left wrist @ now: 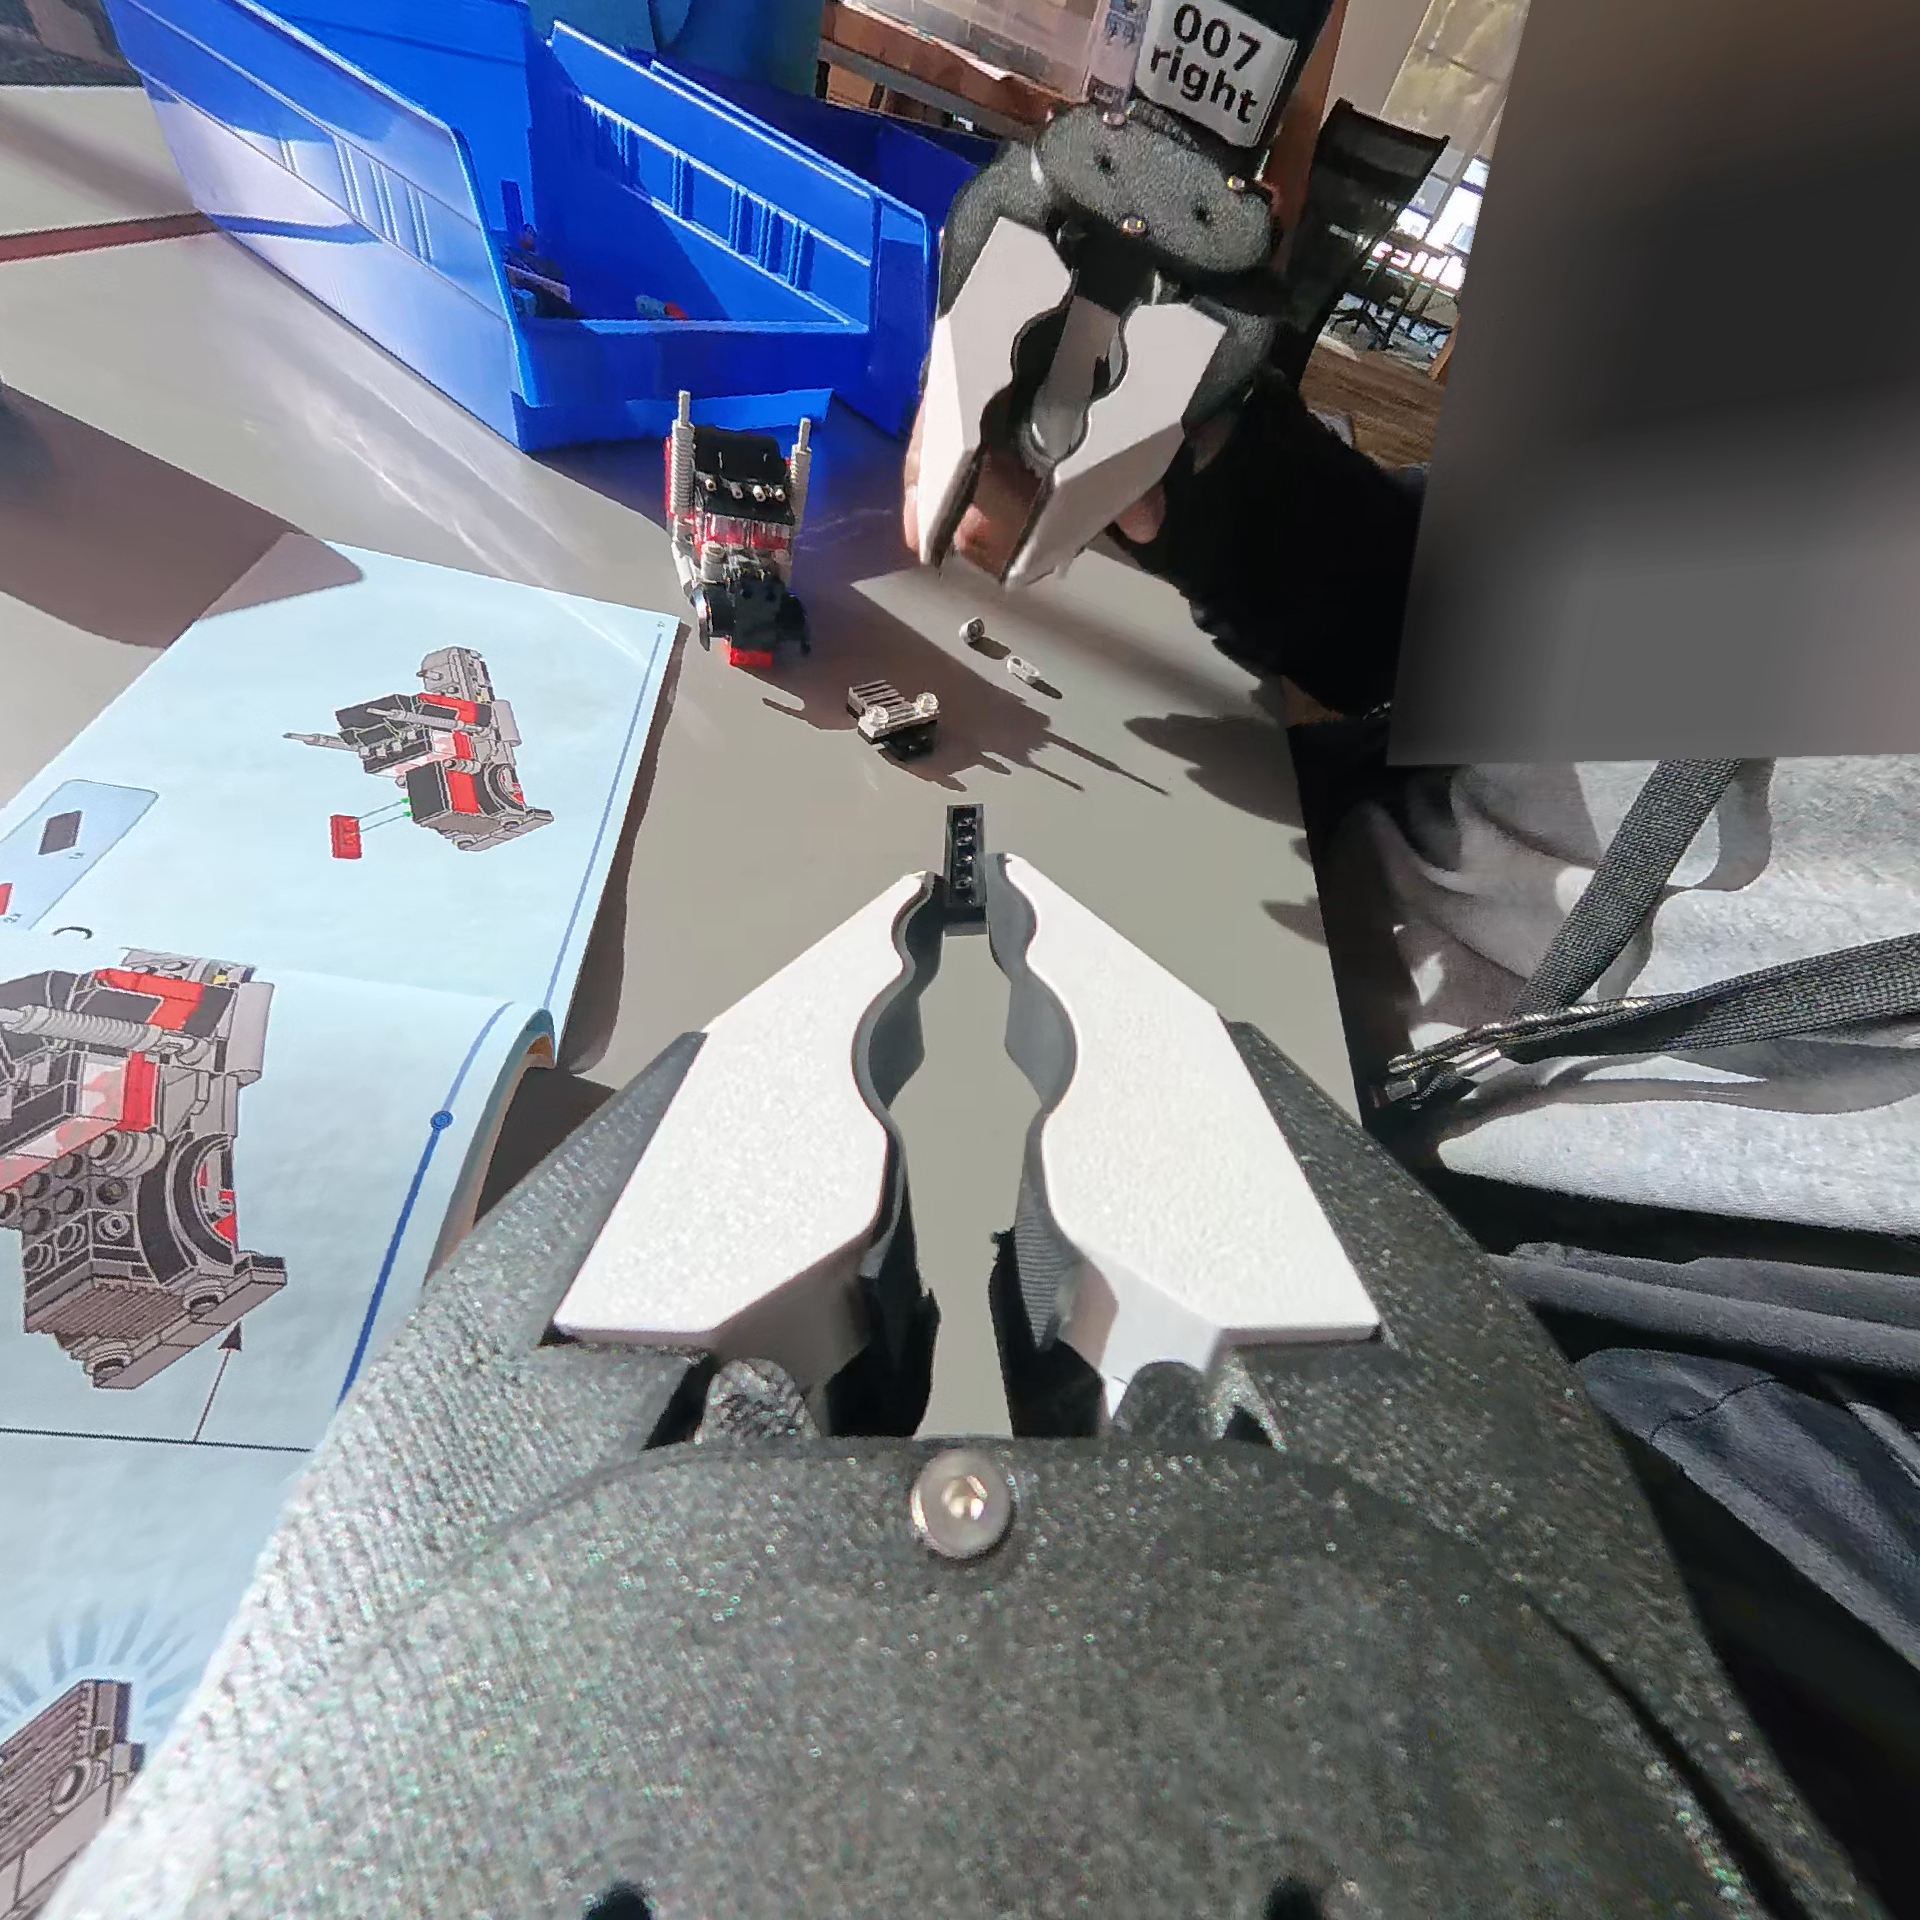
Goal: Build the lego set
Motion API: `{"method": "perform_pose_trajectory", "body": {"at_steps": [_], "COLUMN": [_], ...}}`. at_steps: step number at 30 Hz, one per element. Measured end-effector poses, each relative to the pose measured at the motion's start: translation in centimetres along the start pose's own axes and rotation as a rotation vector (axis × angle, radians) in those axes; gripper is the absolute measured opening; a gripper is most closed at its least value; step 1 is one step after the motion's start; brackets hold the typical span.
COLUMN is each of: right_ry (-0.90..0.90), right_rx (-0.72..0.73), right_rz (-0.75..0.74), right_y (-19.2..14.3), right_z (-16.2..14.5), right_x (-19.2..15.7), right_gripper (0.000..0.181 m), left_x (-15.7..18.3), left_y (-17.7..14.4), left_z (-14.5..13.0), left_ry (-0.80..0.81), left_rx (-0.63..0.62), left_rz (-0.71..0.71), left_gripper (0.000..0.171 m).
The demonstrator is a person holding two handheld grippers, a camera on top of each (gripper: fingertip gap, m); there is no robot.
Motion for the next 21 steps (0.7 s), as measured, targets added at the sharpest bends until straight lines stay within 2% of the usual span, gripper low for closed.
{"method": "perform_pose_trajectory", "body": {"at_steps": [6, 11, 15, 21], "right_ry": [0.104, 0.134, 0.164, 0.131], "right_rx": [-0.062, -0.257, -0.335, -0.409], "right_rz": [-0.081, -0.089, -0.092, -0.112], "right_y": [-4.3, -5.8, -6.7, -5.8], "right_z": [-4.3, -9.2, -11.8, -13.5], "right_x": [-0.3, -1.8, -1.9, -1.5], "right_gripper": [0.019, 0.02, 0.022, 0.024], "left_x": [0.5, 1.4, 1.4, 0.9], "left_y": [1.7, 4.6, 5.9, 6.5], "left_z": [1.7, 3.1, 2.8, 1.7], "left_ry": [0.045, 0.094, 0.077, 0.029], "left_rx": [-0.02, -0.065, -0.113, -0.173], "left_rz": [-0.019, -0.091, -0.11, -0.115], "left_gripper": [0.009, 0.009, 0.009, 0.009]}}
Point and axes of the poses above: each gripper's, where its closed fingertips meet, y out along the fingers, z out of its top, x = y × z across the jaws, the point moved 3 cm from there along -y, back along the fingers, and after that the axes turned 13 degrees about -x, right-handed, at the moved point
